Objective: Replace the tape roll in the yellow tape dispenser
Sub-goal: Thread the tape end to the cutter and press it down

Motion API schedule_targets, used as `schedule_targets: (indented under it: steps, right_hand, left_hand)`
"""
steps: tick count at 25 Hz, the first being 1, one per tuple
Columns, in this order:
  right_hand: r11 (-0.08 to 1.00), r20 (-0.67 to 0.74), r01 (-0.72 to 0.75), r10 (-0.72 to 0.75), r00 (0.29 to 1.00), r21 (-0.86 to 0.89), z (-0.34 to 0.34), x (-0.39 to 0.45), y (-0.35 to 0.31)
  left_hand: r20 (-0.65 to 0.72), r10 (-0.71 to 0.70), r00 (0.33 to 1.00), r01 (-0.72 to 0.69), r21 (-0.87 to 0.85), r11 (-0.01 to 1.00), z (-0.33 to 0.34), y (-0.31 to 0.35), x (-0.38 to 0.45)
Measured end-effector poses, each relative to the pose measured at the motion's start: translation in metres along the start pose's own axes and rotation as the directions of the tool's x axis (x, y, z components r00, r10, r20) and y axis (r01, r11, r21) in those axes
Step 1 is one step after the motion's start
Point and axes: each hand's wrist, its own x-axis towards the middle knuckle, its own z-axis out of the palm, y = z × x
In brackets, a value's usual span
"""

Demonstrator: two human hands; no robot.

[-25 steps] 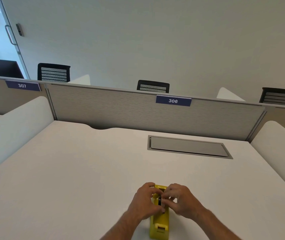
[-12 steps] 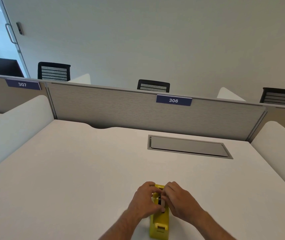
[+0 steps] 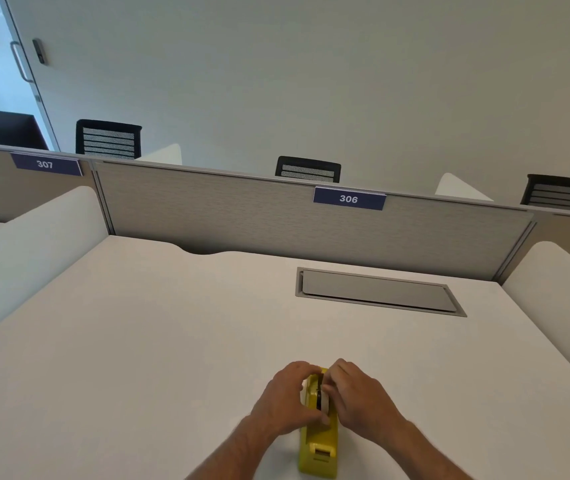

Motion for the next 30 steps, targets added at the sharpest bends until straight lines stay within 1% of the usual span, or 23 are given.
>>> schedule_targets:
  steps: [2,4,6,9,19,27,30]
  right_hand:
    - [1.0,0.016,0.004,-0.004,1.0,-0.005,-0.001,-0.005,-0.002]
    - [1.0,0.029,-0.002,0.002,1.0,-0.006,0.001,-0.01,-0.002]
    - [1.0,0.044,-0.006,0.006,0.999,-0.005,0.003,-0.015,-0.003]
    - [1.0,0.049,-0.013,0.013,0.999,0.012,0.007,-0.021,-0.006]
    - [0.994,0.053,-0.063,0.058,0.997,0.085,0.017,-0.037,-0.012]
    - [0.99,0.013,-0.094,0.093,0.996,0.106,0.022,-0.05,-0.023]
    - [0.992,0.012,-0.085,0.084,0.996,0.098,0.021,-0.058,-0.028]
  left_hand:
    - [0.074,-0.014,0.997,0.009,0.065,0.998,-0.006,-0.005,-0.001]
    - [0.136,-0.054,0.989,0.027,0.193,0.981,-0.011,-0.007,-0.002]
    - [0.163,-0.066,0.984,0.016,0.293,0.956,-0.013,-0.007,-0.003]
    - [0.171,-0.067,0.983,0.003,0.355,0.935,-0.014,-0.003,-0.004]
    - [0.177,-0.14,0.974,0.079,0.317,0.945,-0.016,0.002,-0.005]
    - [0.153,-0.135,0.979,0.077,0.337,0.939,-0.016,0.006,-0.006]
    - [0.141,-0.133,0.981,0.078,0.339,0.937,-0.015,0.005,-0.006]
